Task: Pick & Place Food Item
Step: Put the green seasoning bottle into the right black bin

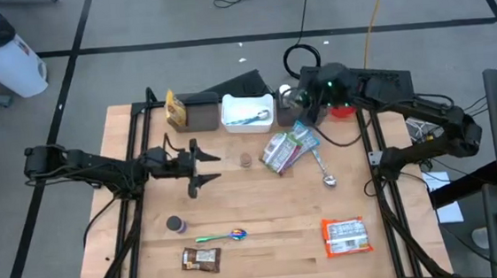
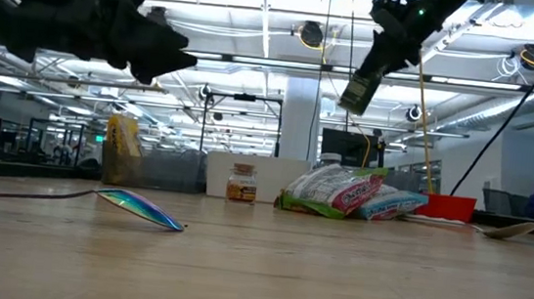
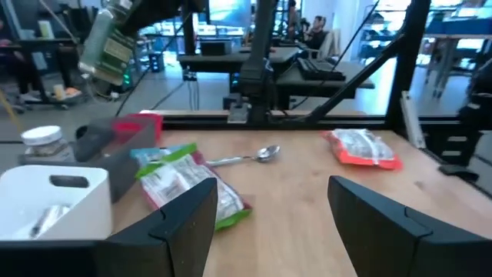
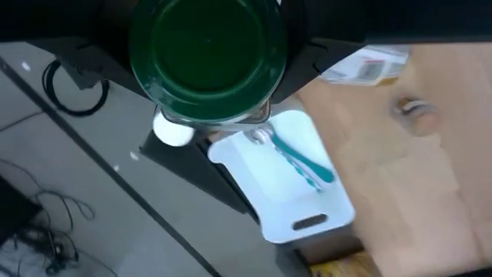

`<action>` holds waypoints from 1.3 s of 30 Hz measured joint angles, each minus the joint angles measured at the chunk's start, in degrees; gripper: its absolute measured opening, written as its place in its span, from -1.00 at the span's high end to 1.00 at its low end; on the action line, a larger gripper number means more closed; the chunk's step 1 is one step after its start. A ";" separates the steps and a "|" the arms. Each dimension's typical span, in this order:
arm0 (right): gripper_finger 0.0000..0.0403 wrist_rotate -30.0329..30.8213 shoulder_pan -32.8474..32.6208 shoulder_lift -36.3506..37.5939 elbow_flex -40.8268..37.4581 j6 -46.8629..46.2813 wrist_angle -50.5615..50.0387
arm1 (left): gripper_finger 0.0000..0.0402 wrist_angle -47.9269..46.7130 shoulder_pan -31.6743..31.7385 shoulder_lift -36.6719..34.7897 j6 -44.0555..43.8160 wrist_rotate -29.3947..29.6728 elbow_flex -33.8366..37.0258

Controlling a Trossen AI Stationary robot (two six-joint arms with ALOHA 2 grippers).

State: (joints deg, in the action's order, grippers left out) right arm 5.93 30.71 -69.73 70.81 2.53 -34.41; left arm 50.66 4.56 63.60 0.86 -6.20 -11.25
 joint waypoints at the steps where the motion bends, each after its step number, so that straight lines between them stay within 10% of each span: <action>1: 0.05 -0.63 1.27 -0.50 0.02 0.21 0.09 | -0.28 0.02 -0.02 0.33 0.35 0.56 0.00; 39: 0.05 -1.68 15.82 -25.63 10.03 13.62 -7.76 | -0.28 0.50 0.13 3.29 0.14 7.85 0.00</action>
State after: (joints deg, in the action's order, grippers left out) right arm 4.25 46.53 -95.36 80.84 16.14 -42.17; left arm 51.15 4.69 66.89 0.99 1.65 -11.25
